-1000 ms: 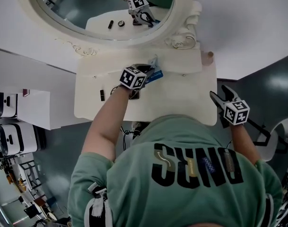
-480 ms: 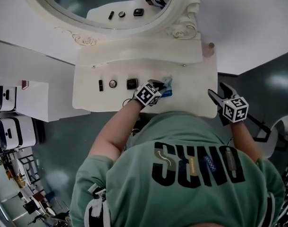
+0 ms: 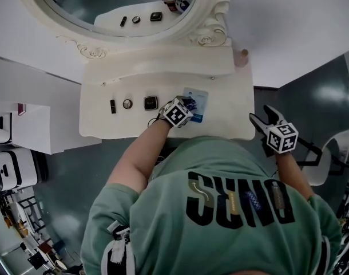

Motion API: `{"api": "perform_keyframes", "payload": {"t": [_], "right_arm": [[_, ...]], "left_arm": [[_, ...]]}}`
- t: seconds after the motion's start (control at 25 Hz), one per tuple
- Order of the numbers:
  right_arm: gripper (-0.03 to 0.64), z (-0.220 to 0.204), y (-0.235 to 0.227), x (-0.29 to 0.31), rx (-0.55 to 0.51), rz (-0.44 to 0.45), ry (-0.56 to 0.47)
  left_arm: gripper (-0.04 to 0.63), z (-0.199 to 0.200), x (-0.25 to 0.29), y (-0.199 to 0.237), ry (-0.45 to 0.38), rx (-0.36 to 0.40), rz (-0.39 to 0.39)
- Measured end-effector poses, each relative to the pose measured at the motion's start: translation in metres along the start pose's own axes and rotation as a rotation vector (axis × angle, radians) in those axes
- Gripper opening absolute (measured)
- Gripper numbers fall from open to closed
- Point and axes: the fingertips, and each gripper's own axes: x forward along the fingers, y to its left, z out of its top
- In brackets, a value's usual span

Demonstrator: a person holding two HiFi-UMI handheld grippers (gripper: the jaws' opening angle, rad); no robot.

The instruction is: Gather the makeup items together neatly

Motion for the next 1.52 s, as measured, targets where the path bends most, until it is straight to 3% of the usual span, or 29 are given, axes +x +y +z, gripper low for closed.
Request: {"api": "perform_keyframes", "payload": {"t": [0.08,0.12,0.2,0.48,0.68,0.88,1.16,1.32,1.52], "right_arm": [[0.322,-0.002,0.0,-0.001,0.01,-0.002,-0.001],[0.322,-0.002,0.001,0.0,0.012,-0.001,-0.004],[0.322,0.002,0.006,0.003,0.012,0.009,-0.019],[0.321,0.038,0.036,0.03,0.003,0.065,-0.109],[0.321,0.074,0.082,0.057,-0.029,0.117,-0.171],[0.277,0.114,0.141,0.072,-0.06,0.125,-0.27],[0.141,0.157,0.247,0.094,-0.067,0.067,-0.382],[-0.003,0.178,0.282,0.105,-0.051,0.039,-0.419],[-0.006,0.178,0.296,0.104,-0.089,0.104,-0.395]], "left_arm": [[0.186,0.003,-0.001,-0.001,-0.005,-0.017,0.003],[0.224,0.008,-0.006,-0.002,-0.016,-0.025,0.0],[0.233,0.023,-0.02,-0.004,-0.068,-0.04,-0.007],[0.233,0.075,-0.132,0.009,-0.429,-0.124,0.031],[0.216,0.057,-0.235,0.044,-0.63,-0.218,0.092],[0.112,0.019,-0.331,0.094,-0.8,-0.258,0.156],[0.032,-0.046,-0.424,0.141,-0.901,-0.217,0.104],[0.011,-0.069,-0.45,0.16,-0.945,-0.233,0.073],[0.011,-0.076,-0.455,0.152,-0.999,-0.255,0.1]]}}
